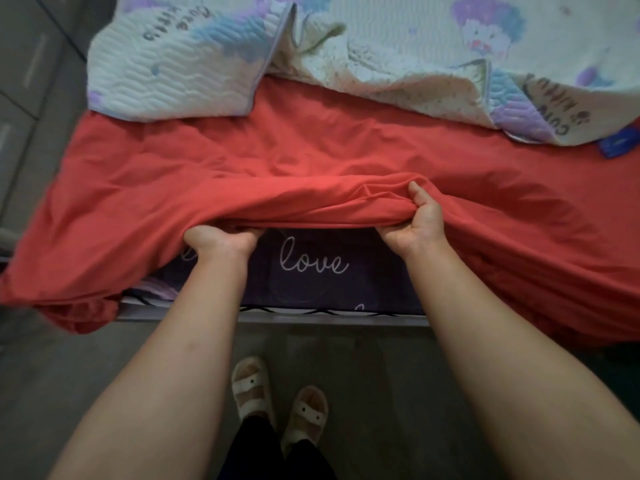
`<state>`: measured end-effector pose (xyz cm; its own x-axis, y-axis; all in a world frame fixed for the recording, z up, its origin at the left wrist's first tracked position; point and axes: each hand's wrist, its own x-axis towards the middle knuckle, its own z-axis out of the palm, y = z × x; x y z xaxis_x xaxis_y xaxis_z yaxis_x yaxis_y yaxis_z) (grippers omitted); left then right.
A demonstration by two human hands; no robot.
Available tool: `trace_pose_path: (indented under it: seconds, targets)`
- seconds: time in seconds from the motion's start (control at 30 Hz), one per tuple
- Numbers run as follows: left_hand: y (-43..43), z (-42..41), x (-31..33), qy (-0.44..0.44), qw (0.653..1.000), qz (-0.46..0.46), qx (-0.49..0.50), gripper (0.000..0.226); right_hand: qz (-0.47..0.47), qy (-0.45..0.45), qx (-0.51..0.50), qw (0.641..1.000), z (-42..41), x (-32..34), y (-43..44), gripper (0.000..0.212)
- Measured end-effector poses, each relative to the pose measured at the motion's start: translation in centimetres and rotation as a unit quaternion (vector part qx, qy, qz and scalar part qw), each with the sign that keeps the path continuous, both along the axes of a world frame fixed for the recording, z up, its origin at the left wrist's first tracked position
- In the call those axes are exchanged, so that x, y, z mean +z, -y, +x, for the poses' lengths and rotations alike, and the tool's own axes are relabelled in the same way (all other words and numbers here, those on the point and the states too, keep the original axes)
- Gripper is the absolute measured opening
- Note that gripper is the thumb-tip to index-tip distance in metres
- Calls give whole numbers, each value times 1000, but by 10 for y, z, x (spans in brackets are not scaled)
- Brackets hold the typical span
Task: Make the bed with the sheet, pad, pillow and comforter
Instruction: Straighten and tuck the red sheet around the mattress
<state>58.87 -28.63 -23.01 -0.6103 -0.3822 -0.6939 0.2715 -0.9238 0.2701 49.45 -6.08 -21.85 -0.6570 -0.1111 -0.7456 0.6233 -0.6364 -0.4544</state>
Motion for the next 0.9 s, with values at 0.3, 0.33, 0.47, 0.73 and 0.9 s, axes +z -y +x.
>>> trace_pose_path:
  seconds: [0.3, 0.33, 0.47, 0.73, 0.9]
  targets:
    - [-8, 1, -5, 23, 999, -34, -32, 42, 14, -7, 7, 1000, 2, -22, -6, 13]
    - [-9, 3, -4, 27, 997, -44, -56, 44, 17, -8, 13, 1000, 4, -23, -7, 14]
    - [-2, 15, 7, 46, 992, -74, -95, 54, 35, 8, 39, 999, 21, -19, -10, 21]
    - [7, 93, 3, 93, 994, -65, -2, 59, 88, 62, 61, 992, 101, -21, -28, 22]
    - [-1, 149, 1, 128, 989, -70, 9, 26, 123, 104, 47, 986, 158, -49, -31, 19]
